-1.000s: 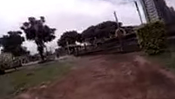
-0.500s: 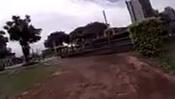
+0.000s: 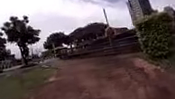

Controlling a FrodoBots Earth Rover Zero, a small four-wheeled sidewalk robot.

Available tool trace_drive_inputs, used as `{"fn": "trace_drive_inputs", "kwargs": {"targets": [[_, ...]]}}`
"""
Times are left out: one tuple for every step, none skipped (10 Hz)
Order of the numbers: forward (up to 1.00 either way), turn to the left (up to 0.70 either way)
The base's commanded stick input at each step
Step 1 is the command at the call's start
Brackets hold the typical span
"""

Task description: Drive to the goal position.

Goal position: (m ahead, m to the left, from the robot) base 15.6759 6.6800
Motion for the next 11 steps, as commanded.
{"fn": "trace_drive_inputs", "kwargs": {"targets": [[1.0,0.0],[1.0,0.0],[1.0,0.0],[1.0,0.0],[1.0,0.0],[1.0,0.0],[1.0,0.0],[1.0,0.0],[1.0,0.0],[1.0,0.0],[1.0,0.01]]}}
